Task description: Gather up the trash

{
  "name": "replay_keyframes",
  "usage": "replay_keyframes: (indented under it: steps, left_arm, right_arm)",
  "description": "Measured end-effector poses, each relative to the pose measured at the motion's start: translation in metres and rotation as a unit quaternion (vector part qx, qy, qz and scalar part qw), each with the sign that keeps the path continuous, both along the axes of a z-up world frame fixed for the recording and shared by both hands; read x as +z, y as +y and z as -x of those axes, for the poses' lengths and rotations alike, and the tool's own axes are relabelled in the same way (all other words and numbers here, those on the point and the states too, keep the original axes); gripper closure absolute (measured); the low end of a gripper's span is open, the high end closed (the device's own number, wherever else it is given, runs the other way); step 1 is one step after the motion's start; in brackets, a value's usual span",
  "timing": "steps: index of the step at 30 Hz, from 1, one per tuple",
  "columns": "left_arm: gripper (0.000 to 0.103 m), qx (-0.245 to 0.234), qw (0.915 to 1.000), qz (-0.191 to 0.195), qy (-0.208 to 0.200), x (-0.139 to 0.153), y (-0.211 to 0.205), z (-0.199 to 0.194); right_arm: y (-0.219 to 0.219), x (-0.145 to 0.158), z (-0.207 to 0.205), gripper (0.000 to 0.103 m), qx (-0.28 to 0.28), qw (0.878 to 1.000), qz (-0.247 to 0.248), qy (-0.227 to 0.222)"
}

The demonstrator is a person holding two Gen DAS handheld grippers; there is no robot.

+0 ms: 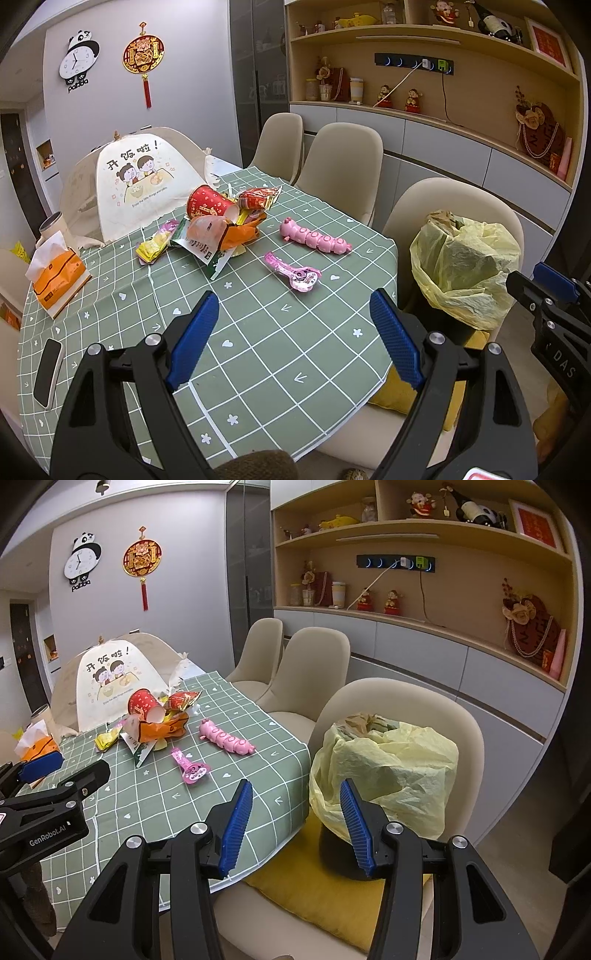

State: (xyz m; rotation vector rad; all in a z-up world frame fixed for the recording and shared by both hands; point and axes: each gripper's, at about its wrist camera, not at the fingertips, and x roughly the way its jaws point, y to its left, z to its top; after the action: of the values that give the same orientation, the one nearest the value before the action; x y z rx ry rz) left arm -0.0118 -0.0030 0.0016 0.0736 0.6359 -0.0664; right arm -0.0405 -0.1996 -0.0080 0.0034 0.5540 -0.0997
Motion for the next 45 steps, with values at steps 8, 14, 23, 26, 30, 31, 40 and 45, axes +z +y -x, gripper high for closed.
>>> replay_keyframes:
  steps: [8, 14, 23, 26, 30, 31, 40, 45]
  left_arm:
    - [0.023, 0.002, 1.0000, 0.003, 0.000, 0.0018, 0.0003, 0.0002]
    - [0.023, 0.001, 1.0000, 0.003, 0.000, 0.0022, 0.0011, -0.0006]
    - [0.023, 0.001, 1.0000, 0.003, 0.000, 0.0024, 0.0008, -0.0013]
    - [0.023, 0.001, 1.0000, 0.004, -0.001, 0.0026, 0.0005, -0.0013]
    - [0.023, -0.001, 1.0000, 0.004, -0.002, 0.0032, -0.0003, -0.0006]
    - [0.023, -0.001, 1.0000, 0.005, -0.002, 0.0034, -0.0007, -0.0007]
    - [0.023, -0.004, 1.0000, 0.005, -0.005, 0.0035, 0.0001, 0.0025]
    - [0.023, -0.004, 1.0000, 0.006, -0.004, 0.0034, -0.0003, 0.0025]
  right_arm:
    - [-0.0007, 0.0000, -0.0001, 0.056, 0.000, 1.000, 0.000, 0.001]
    - [-0.0007, -0.0001, -0.0014, 0.056, 0.000, 1.000, 0.000, 0.002]
    - [-0.0010, 0.0002, -0.0011, 0.056, 0.000, 1.000, 0.000, 0.002]
    - [-0.0010, 0.0004, -0.0010, 0.056, 0.000, 1.000, -0.001, 0.002]
    - [-0.0011, 0.0007, -0.0008, 0.056, 0.000, 1.000, -0.001, 0.002]
    - [-0.0011, 0.0008, -0.0007, 0.056, 0.000, 1.000, -0.001, 0.002]
    - [-0.0013, 0.0009, -0.0002, 0.056, 0.000, 1.000, -0.002, 0.002]
    - [-0.0014, 0.0009, -0.0001, 0.056, 0.000, 1.000, -0.001, 0.002]
